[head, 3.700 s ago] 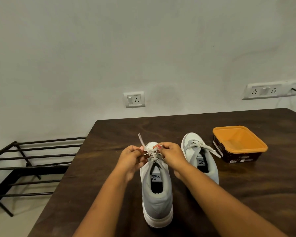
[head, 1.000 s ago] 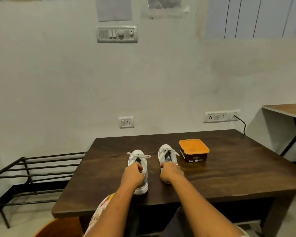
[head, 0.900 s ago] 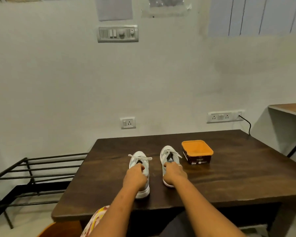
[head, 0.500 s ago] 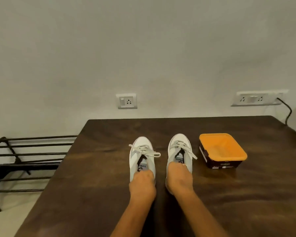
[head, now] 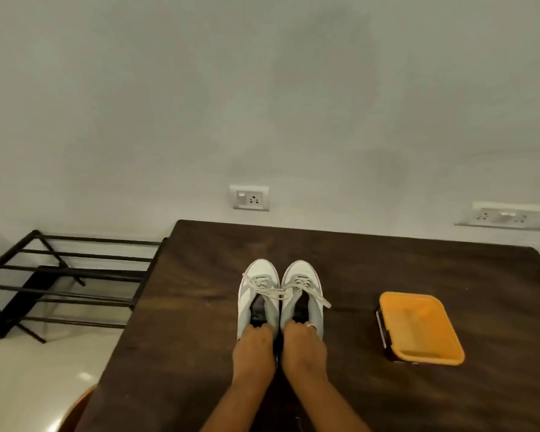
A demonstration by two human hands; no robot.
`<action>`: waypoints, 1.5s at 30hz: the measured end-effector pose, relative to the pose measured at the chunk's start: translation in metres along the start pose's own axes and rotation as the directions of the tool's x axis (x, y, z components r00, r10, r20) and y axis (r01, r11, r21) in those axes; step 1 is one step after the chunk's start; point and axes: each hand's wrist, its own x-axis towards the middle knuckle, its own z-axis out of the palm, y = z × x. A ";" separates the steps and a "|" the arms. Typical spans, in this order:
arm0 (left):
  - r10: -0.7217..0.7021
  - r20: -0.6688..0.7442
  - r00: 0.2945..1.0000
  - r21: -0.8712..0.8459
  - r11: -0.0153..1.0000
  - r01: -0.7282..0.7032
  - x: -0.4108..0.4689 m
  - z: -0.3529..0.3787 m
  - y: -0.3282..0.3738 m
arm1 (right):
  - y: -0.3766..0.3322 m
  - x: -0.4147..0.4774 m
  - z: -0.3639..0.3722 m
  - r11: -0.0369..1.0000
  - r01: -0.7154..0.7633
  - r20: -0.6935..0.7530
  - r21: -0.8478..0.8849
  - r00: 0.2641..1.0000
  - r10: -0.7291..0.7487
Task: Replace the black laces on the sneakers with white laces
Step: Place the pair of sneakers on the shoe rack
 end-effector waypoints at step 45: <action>-0.176 -0.187 0.966 -0.101 0.982 0.159 0.174 -0.150 -0.459 | -0.432 0.185 0.127 0.931 0.358 0.399 -0.067 0.865 -0.303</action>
